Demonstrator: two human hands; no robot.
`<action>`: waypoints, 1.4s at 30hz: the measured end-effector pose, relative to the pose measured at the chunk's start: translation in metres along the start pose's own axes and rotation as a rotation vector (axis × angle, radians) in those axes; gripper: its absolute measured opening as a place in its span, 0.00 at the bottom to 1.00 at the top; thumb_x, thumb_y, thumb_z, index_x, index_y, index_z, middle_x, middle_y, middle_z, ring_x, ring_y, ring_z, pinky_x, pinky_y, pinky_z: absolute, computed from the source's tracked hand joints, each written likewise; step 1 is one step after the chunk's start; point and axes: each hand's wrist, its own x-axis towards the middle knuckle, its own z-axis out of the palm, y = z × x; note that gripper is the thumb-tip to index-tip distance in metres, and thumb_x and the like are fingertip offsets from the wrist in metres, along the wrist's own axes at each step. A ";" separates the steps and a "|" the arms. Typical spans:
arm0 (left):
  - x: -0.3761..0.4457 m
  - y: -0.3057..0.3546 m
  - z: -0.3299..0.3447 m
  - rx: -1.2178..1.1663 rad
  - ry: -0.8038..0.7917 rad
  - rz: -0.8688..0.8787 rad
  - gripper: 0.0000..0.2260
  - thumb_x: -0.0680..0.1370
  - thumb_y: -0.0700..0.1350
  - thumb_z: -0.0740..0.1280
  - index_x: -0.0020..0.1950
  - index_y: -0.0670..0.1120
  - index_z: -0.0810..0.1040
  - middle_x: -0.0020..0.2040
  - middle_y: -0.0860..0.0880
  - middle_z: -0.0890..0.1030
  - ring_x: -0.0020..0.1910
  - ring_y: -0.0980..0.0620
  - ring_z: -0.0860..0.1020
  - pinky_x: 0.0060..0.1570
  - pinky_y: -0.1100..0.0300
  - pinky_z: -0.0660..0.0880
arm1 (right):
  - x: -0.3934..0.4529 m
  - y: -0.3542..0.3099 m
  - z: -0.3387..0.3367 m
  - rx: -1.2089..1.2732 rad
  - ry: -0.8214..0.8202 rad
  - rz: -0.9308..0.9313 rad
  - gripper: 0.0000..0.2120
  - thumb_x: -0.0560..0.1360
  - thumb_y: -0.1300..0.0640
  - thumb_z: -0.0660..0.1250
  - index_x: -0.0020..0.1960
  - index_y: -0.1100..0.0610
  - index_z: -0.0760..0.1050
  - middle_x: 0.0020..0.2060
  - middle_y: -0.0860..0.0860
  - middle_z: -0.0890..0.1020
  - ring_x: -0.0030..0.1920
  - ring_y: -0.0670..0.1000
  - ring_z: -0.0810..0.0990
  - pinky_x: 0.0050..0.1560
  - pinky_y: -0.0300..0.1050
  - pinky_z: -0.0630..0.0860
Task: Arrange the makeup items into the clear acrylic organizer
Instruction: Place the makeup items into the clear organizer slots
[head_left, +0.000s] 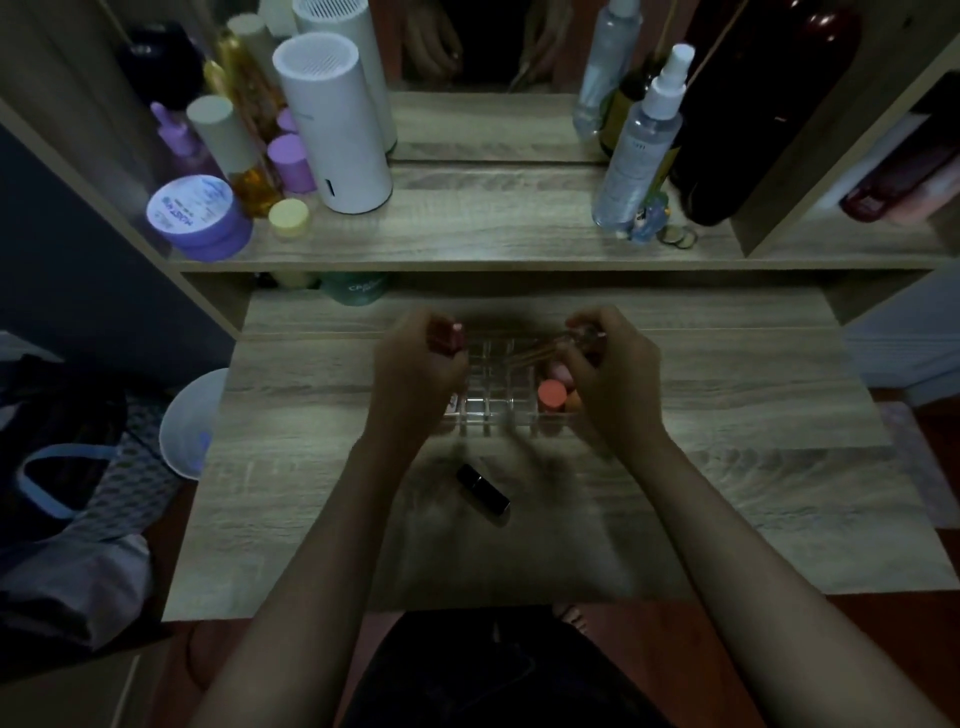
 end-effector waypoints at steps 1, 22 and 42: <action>0.009 0.002 0.002 -0.009 0.006 0.013 0.10 0.72 0.35 0.70 0.52 0.36 0.77 0.49 0.38 0.81 0.45 0.51 0.77 0.41 0.74 0.71 | 0.007 -0.002 0.004 -0.022 -0.018 -0.027 0.09 0.70 0.67 0.70 0.50 0.65 0.76 0.44 0.60 0.83 0.42 0.53 0.80 0.44 0.34 0.76; 0.040 -0.031 0.042 0.041 -0.220 -0.012 0.11 0.70 0.36 0.69 0.51 0.40 0.77 0.49 0.41 0.80 0.47 0.44 0.79 0.49 0.47 0.79 | 0.036 -0.004 0.057 -0.242 -0.343 -0.087 0.16 0.74 0.66 0.63 0.61 0.61 0.73 0.56 0.59 0.78 0.53 0.57 0.78 0.50 0.43 0.70; 0.036 -0.024 0.044 0.027 -0.166 0.079 0.13 0.70 0.41 0.71 0.54 0.45 0.76 0.51 0.45 0.79 0.46 0.50 0.79 0.45 0.52 0.80 | 0.032 0.024 -0.022 -0.028 -0.060 0.057 0.20 0.69 0.62 0.72 0.60 0.55 0.74 0.50 0.54 0.80 0.43 0.50 0.78 0.42 0.39 0.75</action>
